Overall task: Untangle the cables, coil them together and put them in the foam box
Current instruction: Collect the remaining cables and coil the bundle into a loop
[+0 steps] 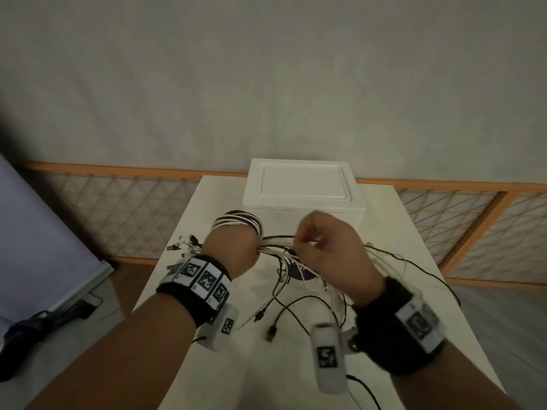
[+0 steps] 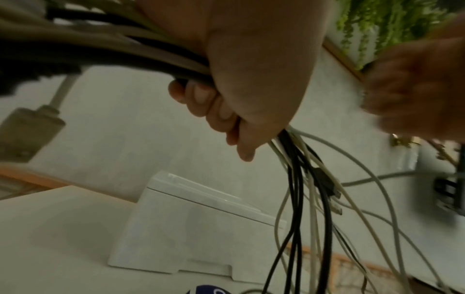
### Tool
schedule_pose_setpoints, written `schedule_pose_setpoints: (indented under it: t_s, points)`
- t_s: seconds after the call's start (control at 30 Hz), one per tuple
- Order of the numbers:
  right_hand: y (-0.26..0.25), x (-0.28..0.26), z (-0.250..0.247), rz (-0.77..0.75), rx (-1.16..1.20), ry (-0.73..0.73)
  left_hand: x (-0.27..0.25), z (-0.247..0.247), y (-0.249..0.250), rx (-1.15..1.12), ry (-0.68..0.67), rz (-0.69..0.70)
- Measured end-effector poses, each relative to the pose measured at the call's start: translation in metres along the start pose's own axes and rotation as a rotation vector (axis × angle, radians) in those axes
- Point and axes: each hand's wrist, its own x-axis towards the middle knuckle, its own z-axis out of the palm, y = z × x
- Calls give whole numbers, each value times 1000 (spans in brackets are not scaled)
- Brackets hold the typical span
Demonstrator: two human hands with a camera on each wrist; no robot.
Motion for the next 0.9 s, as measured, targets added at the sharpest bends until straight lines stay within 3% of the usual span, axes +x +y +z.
schedule_pose_setpoints:
  t_s: [0.03, 0.07, 0.1, 0.2, 0.3, 0.47, 0.63, 0.77, 0.9]
  points:
    - [1, 3, 12, -76, -246, 94, -1, 1, 5, 14, 3, 47]
    - [8, 4, 23, -129, -468, 113, -2, 2, 9, 36, 10, 99]
    - [18, 5, 33, -86, -578, 58, -3, 0, 13, 52, 8, 137]
    - [49, 1, 41, 231, -470, -132, -4, -6, 13, 42, 30, 148]
    - [76, -12, 37, 309, -453, -210, -7, -7, 10, 10, 47, 156]
    - [90, -19, 38, 303, -336, -75, -7, 2, 20, -40, 120, 150]
    - [97, -19, 30, 467, -74, -19, -8, 9, 24, -196, 109, 60]
    - [66, -1, -1, 254, -348, 112, -14, 21, 25, -811, -60, -123]
    - [18, 13, -18, -54, -631, 78, -22, 14, 37, -1252, -322, -96]
